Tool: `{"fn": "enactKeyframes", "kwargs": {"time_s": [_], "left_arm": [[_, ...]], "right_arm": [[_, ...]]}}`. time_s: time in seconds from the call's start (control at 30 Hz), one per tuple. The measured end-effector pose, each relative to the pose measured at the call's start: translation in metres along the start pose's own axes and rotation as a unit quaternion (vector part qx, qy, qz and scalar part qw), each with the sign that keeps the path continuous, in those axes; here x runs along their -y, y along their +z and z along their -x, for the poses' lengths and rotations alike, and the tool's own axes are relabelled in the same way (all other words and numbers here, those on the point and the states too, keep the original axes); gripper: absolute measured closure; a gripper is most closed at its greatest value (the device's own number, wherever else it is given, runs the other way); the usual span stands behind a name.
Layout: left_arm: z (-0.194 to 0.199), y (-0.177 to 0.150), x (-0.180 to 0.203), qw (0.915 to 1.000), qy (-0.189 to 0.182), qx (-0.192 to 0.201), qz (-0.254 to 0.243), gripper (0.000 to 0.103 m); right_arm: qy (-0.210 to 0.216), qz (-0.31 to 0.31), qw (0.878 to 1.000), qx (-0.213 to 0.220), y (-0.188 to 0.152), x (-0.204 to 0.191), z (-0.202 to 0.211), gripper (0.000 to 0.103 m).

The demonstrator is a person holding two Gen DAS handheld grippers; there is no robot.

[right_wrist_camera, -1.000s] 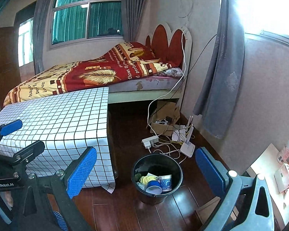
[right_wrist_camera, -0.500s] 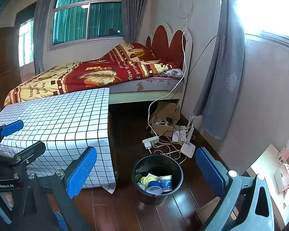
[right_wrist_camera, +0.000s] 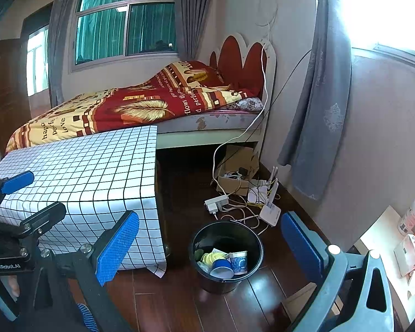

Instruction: Collect trash

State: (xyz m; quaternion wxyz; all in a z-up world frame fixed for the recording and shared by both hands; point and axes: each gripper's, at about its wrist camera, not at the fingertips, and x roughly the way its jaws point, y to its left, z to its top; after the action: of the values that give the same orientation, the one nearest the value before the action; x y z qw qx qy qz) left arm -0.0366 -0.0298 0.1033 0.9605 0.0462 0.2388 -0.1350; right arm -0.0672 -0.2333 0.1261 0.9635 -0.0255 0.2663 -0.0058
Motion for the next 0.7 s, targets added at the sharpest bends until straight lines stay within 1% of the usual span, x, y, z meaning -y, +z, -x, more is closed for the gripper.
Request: {"fn": "enactKeyframes", "kwargs": {"time_s": [0.7], "left_arm": [[-0.0021, 0.0013, 0.0002, 1.0000, -0.003, 0.000, -0.004, 0.000]], "right_arm": [[-0.001, 0.001, 1.000, 0.000, -0.0016, -0.0011, -0.0001, 0.000]]}}
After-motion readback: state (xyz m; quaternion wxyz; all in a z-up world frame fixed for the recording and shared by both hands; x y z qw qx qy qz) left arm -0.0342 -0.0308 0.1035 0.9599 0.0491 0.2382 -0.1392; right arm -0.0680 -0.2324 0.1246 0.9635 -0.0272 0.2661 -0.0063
